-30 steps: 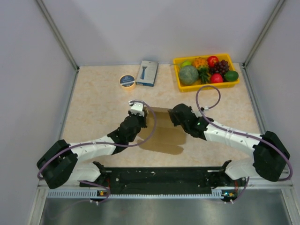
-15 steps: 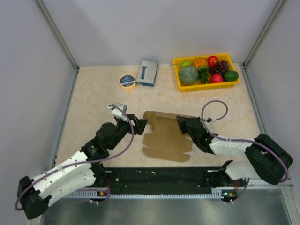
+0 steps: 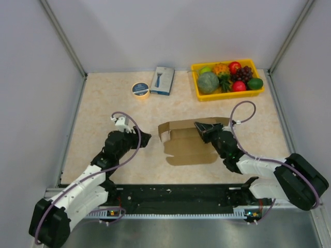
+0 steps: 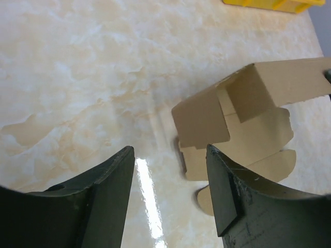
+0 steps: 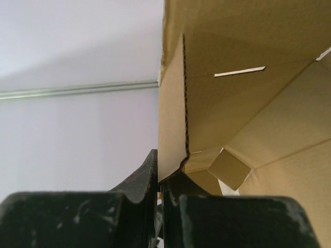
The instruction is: Fold the paper box
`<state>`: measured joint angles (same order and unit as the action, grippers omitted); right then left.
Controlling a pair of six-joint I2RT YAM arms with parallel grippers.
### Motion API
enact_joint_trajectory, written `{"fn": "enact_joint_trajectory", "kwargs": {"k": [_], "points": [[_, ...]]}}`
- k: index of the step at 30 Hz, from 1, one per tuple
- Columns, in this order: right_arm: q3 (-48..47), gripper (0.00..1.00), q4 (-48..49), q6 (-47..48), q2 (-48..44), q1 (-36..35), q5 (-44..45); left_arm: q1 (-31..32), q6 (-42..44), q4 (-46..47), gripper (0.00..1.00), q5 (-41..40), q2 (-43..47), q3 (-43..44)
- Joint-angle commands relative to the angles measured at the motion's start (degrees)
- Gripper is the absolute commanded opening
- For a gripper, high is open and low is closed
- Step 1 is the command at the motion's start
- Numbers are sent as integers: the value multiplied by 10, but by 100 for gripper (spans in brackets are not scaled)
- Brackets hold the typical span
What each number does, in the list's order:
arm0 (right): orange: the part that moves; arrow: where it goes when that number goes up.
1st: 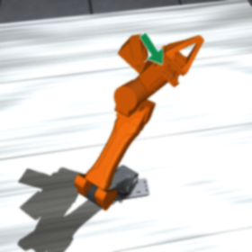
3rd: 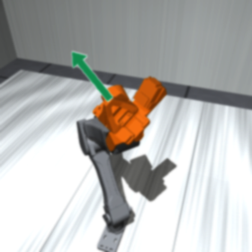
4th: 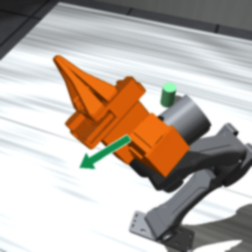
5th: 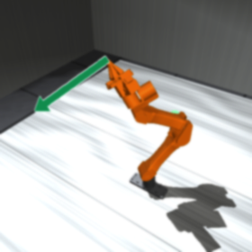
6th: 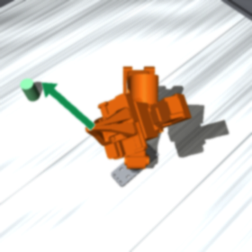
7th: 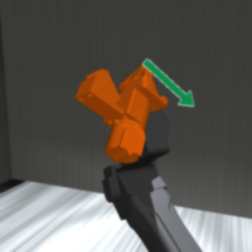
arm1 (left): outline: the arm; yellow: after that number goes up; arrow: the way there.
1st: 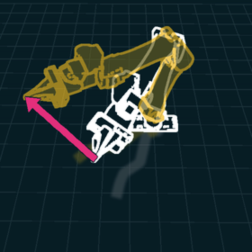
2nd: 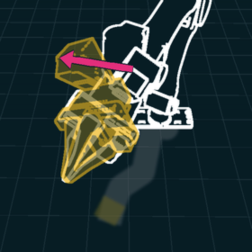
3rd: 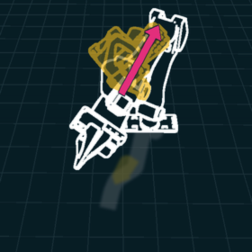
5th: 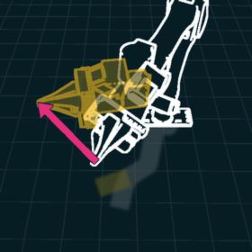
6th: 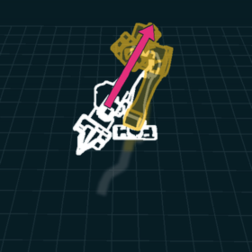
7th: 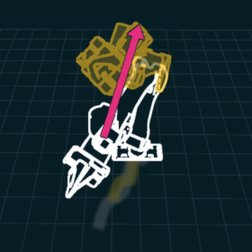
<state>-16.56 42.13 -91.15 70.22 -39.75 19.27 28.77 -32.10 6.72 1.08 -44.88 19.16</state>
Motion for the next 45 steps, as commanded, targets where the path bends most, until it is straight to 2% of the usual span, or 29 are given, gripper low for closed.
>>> {"fn": "enact_joint_trajectory", "kwargs": {"k": [1, 7, 10, 16, 17, 18, 21, 25, 29, 34, 40, 45], "points": [[27, 0, 134, 110, 3, 27, -29, -46, -17, 67, 62, 76, 4, -10], [72, 0, 286, 111, 88, 59, -93, -57, 10, 98, 59, 96, -47, -7], [79, 0, 307, 110, 114, 70, -123, -57, 12, 132, 57, 115, -81, -7], [86, 0, 242, 119, 98, 92, -136, -57, 49, 147, 66, 202, -168, 33], [70, 0, 220, 119, 95, 97, -147, -57, 61, 142, 66, 205, -193, 50], [57, 0, 163, 126, 94, 103, -157, -57, 64, 140, 62, 209, -205, 57], [12, 0, 102, 140, 87, 114, -172, -57, 87, 136, 59, 207, -239, 76], [-36, 0, -23, 151, 71, 128, -174, -56, 119, 150, 62, 197, -265, 91], [-67, 0, -87, 155, 59, 146, -173, -56, 130, 160, 65, 250, -317, 122], [-58, 0, -67, 147, 64, 162, -185, -56, 128, 210, 59, 305, -360, 123], [-37, 0, -21, 135, 91, 171, -212, -54, 149, 272, 71, 357, -416, 126], [-35, 0, 7, 135, 103, 175, -226, -54, 194, 291, 70, 366, -439, 138]]}}
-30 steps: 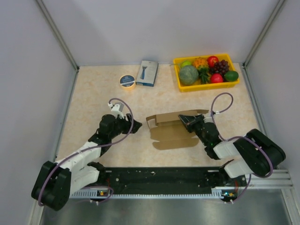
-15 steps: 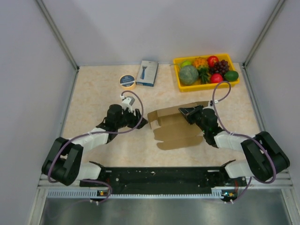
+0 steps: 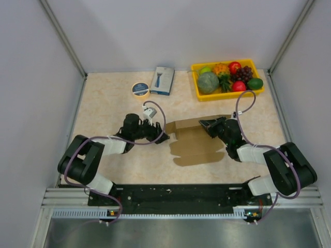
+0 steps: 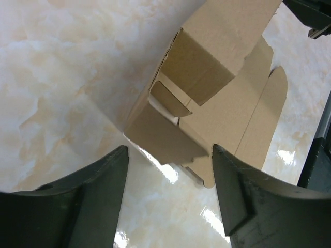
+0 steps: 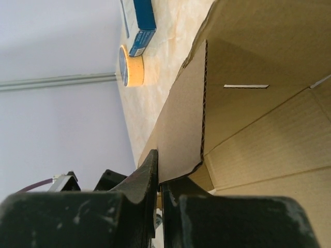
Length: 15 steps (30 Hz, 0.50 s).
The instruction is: Fold the paper box
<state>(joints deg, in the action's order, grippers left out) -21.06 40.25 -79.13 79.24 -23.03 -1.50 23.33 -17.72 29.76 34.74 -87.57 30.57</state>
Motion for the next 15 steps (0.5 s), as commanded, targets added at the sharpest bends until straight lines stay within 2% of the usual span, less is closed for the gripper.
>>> {"fn": "enact_joint_trajectory", "kwargs": {"k": [1, 3, 5, 7, 10, 13, 14, 15], "points": [[8, 0, 26, 16, 14, 8, -22, 0, 58, 70, 62, 29, -9, 20], [7, 0, 25, 18, 13, 11, -25, 0, 73, 76, 57, 31, 2, 12], [6, 0, 23, 21, 11, 13, -30, 0, 66, 75, 58, 29, 28, -1], [7, 0, 21, 21, 11, 16, -32, 0, 29, 92, 64, 21, 74, -26], [9, 0, 26, 21, 14, 22, -35, 0, -46, 145, 66, -15, 144, -88], [12, 0, 46, 13, 22, 24, -44, -1, -88, 69, 61, -188, 179, -87], [12, 0, 49, 11, 24, 25, -45, -6, -102, -37, 55, -240, 180, -71], [12, 0, 52, 9, 25, 25, -46, -9, -136, -81, 54, -325, 177, -52]]}}
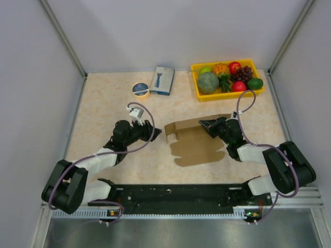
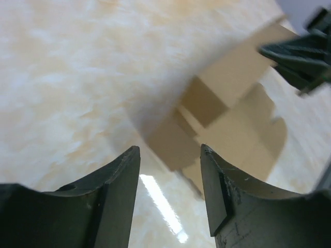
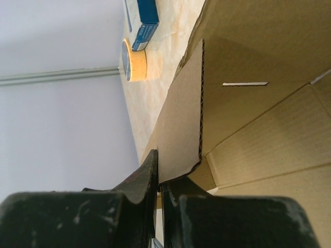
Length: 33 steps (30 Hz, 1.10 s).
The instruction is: Fold the paper box
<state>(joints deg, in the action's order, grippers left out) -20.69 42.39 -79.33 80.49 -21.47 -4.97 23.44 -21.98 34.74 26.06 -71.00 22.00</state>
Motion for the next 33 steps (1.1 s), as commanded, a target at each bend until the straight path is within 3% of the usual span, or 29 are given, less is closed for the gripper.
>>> {"fn": "enact_joint_trajectory", "kwargs": {"k": [1, 6, 10, 15, 29, 33], "points": [[9, 0, 32, 11, 14, 10, -12, -21, -97, -159, 53, -246, -10, 74], [8, 0, 36, 8, 13, 11, -13, -22, -90, -301, 47, -213, -137, 230], [14, 0, 45, -2, 13, 11, -8, -10, -85, -257, 41, -163, -188, 251], [19, 0, 57, -3, 16, 11, -7, 33, -69, -276, 37, -126, -236, 285], [6, 0, -35, 67, -26, 13, 12, 86, -75, -257, 35, -44, -182, 248], [1, 0, -38, 71, -32, 13, 9, 86, -46, -299, 46, -82, -157, 240]]}}
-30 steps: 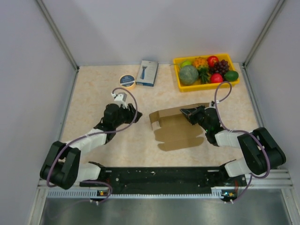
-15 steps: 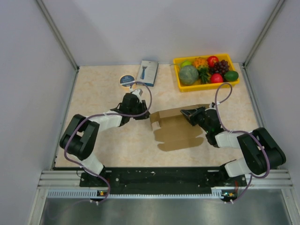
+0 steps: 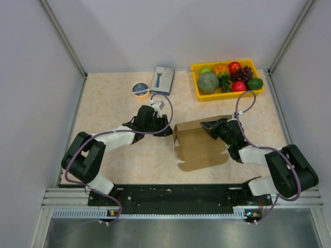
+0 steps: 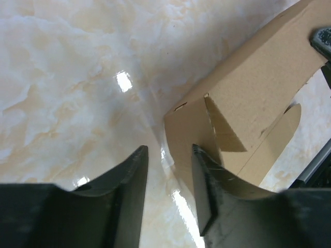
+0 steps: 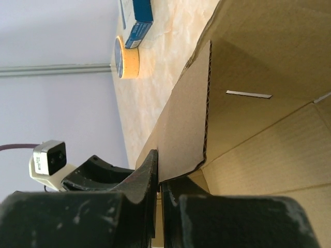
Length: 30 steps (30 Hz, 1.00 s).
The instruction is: Fold the paper box
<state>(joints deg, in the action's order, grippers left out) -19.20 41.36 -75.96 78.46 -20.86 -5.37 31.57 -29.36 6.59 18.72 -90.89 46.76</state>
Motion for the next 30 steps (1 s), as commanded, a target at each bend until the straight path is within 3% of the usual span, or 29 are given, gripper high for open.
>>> {"fn": "enact_joint_trajectory", "kwargs": {"k": [1, 10, 16, 19, 21, 24, 26, 30], "points": [[-15, 0, -29, 38, -15, 6, 14, 5, 34, -34, 48, -20, 48, -6], [5, 0, -12, 49, -14, 6, 8, 5, 20, -35, 56, -20, 86, -47], [7, 0, -17, 55, -19, 6, 4, 17, -26, 72, 60, -45, 204, -172], [3, 0, -15, 54, -22, 6, 3, 69, -27, 62, 65, -113, 233, -187], [3, 0, -16, 55, -25, 6, 4, 113, -39, 61, 74, -175, 239, -194], [6, 0, -16, 52, -31, 6, 6, 157, -59, 49, 75, -260, 219, -184], [7, 0, -15, 52, -36, 6, 4, 187, -58, 46, 73, -312, 193, -175], [8, 0, -22, 53, -44, 6, 4, 225, -40, 40, 59, -408, 135, -141]]}}
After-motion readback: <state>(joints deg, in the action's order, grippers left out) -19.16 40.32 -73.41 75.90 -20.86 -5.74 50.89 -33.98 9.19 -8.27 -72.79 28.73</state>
